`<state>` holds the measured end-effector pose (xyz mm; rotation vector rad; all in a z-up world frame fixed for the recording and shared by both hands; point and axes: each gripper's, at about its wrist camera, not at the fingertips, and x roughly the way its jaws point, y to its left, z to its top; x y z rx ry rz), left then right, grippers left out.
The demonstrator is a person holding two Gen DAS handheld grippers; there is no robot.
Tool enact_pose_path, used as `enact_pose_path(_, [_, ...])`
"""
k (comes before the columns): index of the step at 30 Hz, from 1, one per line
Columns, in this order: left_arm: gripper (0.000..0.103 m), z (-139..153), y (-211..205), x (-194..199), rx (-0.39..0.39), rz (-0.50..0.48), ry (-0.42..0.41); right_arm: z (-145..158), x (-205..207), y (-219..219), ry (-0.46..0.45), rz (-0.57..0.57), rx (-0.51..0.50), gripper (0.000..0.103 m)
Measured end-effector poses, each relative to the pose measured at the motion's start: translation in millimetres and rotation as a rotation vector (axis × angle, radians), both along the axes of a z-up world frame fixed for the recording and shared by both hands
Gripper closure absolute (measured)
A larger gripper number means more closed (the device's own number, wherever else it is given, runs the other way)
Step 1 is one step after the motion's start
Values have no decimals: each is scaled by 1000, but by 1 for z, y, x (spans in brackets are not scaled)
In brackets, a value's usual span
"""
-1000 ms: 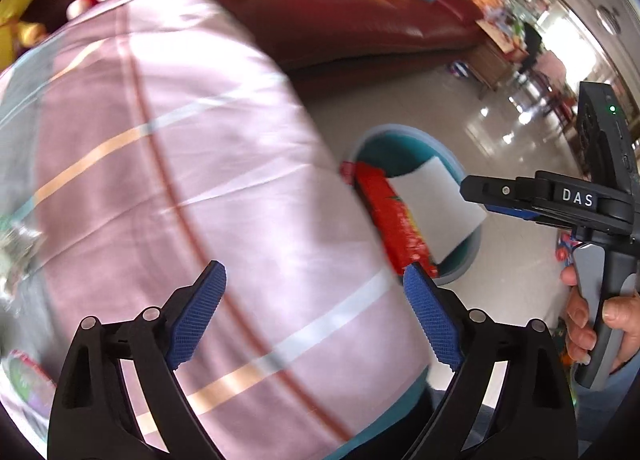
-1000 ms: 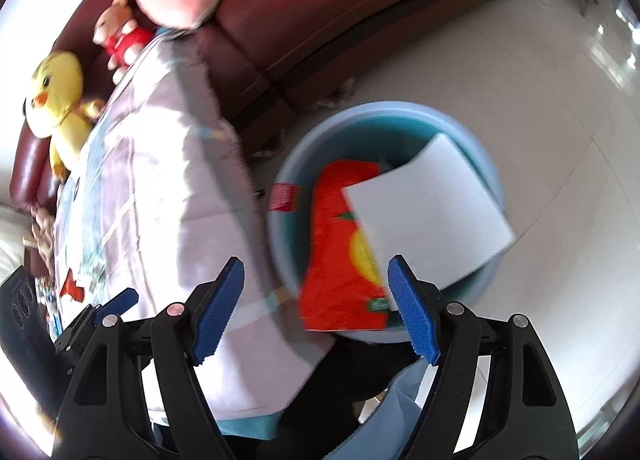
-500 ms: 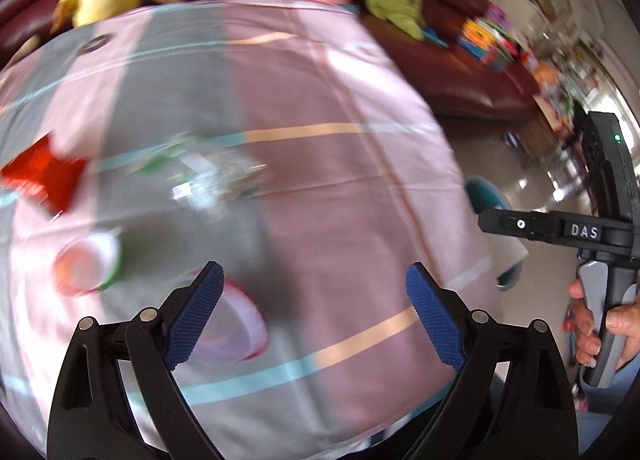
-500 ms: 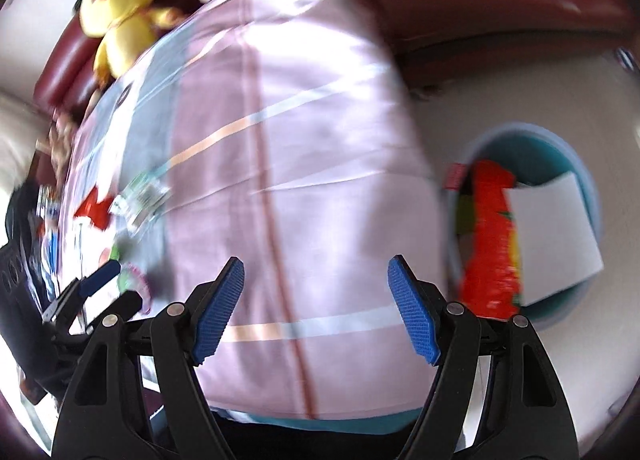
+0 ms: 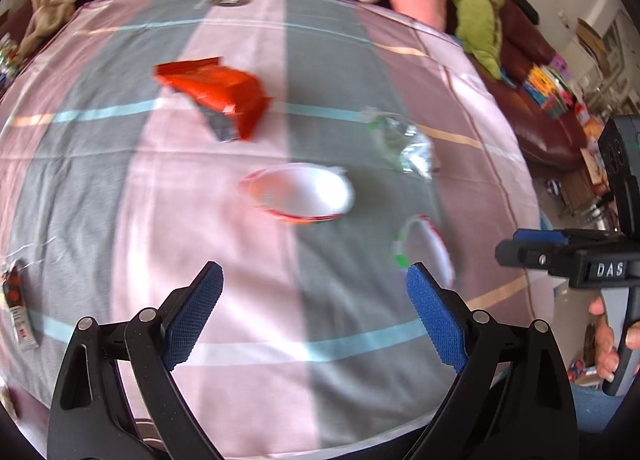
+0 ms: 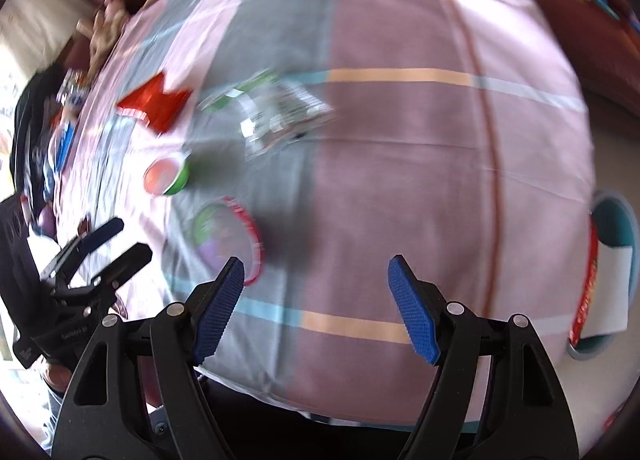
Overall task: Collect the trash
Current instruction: 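Move both tools back to the table toward the remaining containers, then grasp the red-rimmed plastic lid with the right tool while the left tool grasps the white cup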
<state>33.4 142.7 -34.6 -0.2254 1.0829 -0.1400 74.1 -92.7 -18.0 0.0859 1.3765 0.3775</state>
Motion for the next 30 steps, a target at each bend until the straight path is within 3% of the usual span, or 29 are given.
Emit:
enact_pose_path(7, [10, -9, 43, -7, -27, 89, 3, -12, 0, 53, 36, 97, -13, 32])
enact_pose_path(16, [10, -17, 59, -1, -54, 121, 23, -33, 4, 74, 55, 109, -45, 32])
enact_pose_path(17, [10, -17, 59, 2, -65, 123, 23, -34, 4, 76, 47, 112, -47, 33])
enact_pose_path(19, [10, -16, 58, 6, -77, 132, 24, -35, 3, 77, 32, 124, -49, 49])
enact_pose_path(26, [10, -19, 43, 28, -94, 175, 33, -33, -3, 72, 2, 143, -46, 50])
enact_pose_path(30, [33, -25, 28, 41, -67, 150, 53, -33, 1, 52, 17, 93, -35, 50])
